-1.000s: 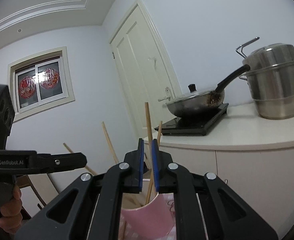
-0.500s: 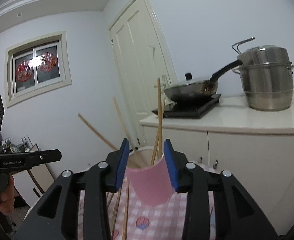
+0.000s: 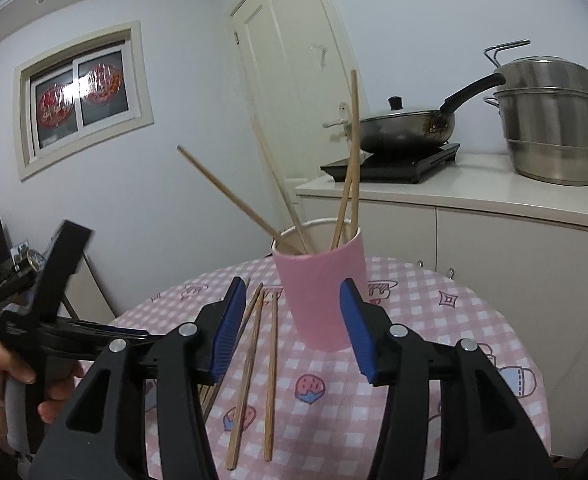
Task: Organize utensils
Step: 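Move the left tool back over the remaining chopsticks, then close the left tool on one chopstick while the right tool closes on another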
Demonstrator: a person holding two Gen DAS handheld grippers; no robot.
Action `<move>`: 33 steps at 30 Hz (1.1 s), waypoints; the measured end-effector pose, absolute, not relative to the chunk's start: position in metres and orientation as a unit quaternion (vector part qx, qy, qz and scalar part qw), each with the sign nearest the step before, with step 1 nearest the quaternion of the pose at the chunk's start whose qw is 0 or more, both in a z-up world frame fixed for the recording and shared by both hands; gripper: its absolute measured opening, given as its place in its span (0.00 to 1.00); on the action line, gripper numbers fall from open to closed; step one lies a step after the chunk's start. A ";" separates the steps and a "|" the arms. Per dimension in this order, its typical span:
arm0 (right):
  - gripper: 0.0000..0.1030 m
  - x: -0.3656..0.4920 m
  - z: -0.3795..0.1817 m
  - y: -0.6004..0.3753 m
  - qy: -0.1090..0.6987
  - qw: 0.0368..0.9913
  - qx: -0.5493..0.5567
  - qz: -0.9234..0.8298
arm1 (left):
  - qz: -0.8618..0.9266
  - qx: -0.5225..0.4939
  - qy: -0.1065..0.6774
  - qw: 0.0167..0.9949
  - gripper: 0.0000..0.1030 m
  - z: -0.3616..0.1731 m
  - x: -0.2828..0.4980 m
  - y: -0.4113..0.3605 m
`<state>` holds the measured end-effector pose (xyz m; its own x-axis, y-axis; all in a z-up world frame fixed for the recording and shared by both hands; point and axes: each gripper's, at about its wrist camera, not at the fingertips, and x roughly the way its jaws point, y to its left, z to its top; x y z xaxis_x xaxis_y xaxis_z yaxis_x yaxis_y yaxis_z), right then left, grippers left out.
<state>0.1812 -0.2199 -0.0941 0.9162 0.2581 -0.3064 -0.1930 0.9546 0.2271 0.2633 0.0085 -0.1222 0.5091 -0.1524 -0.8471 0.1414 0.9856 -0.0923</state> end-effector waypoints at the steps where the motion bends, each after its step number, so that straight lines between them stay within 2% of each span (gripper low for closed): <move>1: 0.47 0.182 -0.095 -0.219 0.171 0.974 0.094 0.117 | -0.079 0.001 0.495 0.865 0.53 -0.128 0.264 0.007; 6: 0.49 0.183 -0.096 -0.219 0.176 0.973 0.093 0.121 | -0.058 0.005 0.522 0.851 0.53 -0.143 0.274 0.003; 13: 0.53 0.183 -0.096 -0.212 0.177 0.973 0.075 0.129 | -0.067 -0.016 0.516 0.854 0.53 -0.132 0.275 0.004; 24: 0.55 0.190 -0.098 -0.210 0.194 0.969 0.068 0.133 | -0.052 0.012 0.521 0.852 0.53 -0.139 0.282 -0.009; 33: 0.59 0.208 -0.106 -0.208 0.259 0.956 0.047 0.127 | -0.039 0.008 0.530 0.847 0.55 -0.140 0.296 -0.008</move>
<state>0.2081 -0.2075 -0.1064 0.8335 0.2674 -0.4835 -0.2192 0.9633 0.1549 0.2962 -0.0080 -0.1396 0.4344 -0.0580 -0.8988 0.0747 0.9968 -0.0282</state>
